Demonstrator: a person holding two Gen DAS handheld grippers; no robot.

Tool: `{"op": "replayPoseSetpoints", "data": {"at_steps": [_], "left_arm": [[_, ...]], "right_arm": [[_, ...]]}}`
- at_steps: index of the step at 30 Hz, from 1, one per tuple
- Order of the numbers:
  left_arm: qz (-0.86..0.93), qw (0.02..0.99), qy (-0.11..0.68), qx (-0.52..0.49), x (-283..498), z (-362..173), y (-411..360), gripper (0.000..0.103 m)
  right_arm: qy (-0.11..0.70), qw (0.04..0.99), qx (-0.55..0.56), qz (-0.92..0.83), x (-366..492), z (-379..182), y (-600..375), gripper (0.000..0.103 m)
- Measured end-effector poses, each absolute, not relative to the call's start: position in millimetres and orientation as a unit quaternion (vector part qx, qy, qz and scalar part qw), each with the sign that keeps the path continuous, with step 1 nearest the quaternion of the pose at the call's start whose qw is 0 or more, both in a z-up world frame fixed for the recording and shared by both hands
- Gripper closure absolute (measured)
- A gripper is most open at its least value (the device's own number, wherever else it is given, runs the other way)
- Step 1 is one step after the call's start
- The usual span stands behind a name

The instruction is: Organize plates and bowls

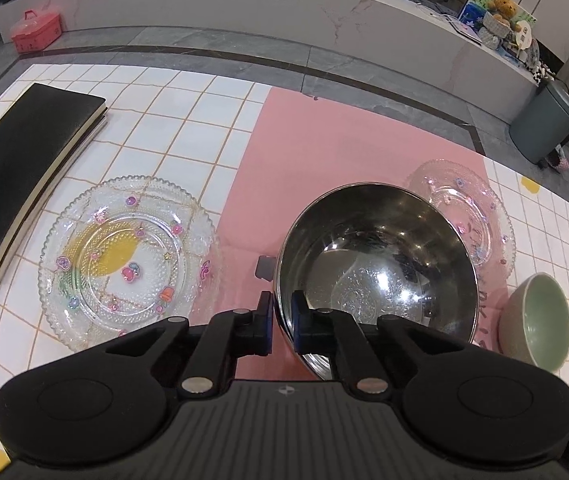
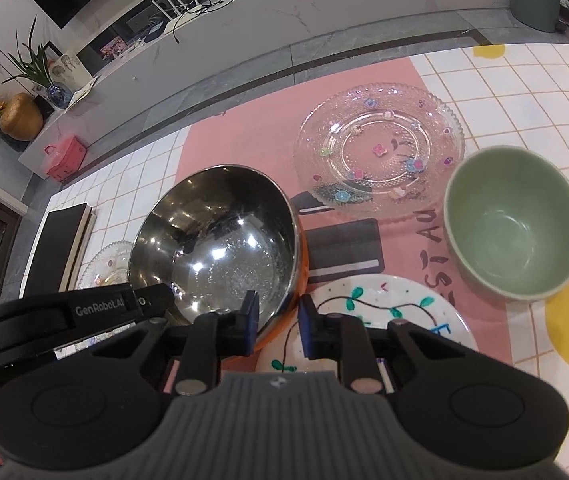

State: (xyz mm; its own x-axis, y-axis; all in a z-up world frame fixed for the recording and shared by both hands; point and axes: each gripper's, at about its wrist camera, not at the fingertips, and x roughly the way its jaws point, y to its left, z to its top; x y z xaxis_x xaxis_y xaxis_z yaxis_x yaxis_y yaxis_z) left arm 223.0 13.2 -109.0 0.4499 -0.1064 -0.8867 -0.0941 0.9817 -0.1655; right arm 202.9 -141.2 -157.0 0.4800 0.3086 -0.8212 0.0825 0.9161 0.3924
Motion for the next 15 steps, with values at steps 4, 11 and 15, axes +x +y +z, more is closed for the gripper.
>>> {"op": "replayPoseSetpoints", "data": {"at_steps": [4, 11, 15], "left_arm": [[-0.003, 0.850, 0.518, -0.099, 213.0, -99.5, 13.7, 0.094], [-0.005, 0.861, 0.500, -0.094, 190.3, -70.9, 10.5, 0.094], [-0.003, 0.867, 0.486, -0.107, 169.7, -51.8, 14.1, 0.094]], "right_arm": [[0.504, 0.838, 0.200, 0.071, 193.9, -150.4, -143.3, 0.085], [0.491, 0.843, 0.205, 0.077, 169.5, -129.4, -148.4, 0.086], [0.478, 0.847, 0.214, 0.088, 148.8, -112.6, -153.3, 0.087]]}}
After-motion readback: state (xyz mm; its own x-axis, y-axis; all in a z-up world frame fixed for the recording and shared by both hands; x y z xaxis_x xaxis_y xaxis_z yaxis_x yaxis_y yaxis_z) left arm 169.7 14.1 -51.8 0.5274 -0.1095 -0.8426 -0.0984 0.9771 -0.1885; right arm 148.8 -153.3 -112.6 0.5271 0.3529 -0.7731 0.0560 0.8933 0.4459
